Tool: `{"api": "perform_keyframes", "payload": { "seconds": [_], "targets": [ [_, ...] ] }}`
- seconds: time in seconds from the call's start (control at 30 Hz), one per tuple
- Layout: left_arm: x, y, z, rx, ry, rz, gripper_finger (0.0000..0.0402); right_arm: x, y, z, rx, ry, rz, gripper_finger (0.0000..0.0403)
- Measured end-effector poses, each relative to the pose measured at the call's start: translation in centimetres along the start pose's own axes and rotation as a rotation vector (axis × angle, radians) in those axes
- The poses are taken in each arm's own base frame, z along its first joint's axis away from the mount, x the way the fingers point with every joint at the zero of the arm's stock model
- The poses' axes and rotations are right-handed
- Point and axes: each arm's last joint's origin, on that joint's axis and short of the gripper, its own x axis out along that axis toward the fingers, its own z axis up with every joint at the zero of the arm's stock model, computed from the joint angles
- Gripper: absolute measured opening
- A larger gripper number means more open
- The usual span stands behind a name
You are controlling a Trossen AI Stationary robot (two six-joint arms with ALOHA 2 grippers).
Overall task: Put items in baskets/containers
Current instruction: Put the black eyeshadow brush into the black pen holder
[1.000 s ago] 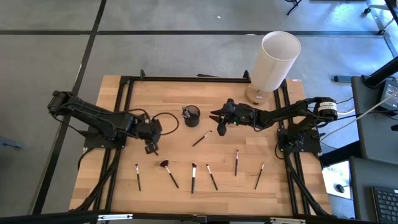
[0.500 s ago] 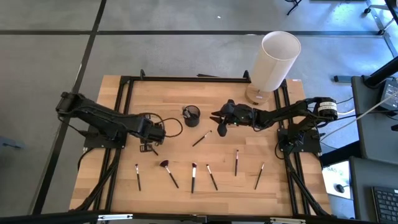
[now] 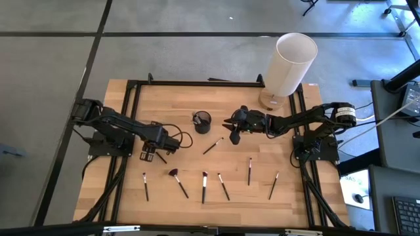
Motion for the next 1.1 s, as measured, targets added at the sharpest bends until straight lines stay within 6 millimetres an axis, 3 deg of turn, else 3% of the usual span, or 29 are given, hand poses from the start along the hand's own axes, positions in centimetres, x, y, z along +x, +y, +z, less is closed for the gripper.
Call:
{"api": "perform_keyframes", "payload": {
  "seconds": [0.3,0.43,0.7,1.1],
  "targets": [
    [0.9,-0.5,0.0,0.004,-0.013,-0.01,0.0135,0.0,0.1,0.0,0.0,0.007,0.024,0.011],
    [0.8,-0.4,0.1,-0.009,-0.026,0.062,0.0128,0.0,0.1,0.0,0.0,0.007,0.026,0.011],
    [1.0,-0.3,0.1,-0.069,-0.016,-0.031,0.0106,0.0,0.1,0.0,0.002,0.007,0.026,0.011],
    [1.7,0.1,0.6,-0.137,0.013,0.009,0.01,0.0,0.4,-0.1,-0.003,0.007,0.035,0.011]
  ]
}}
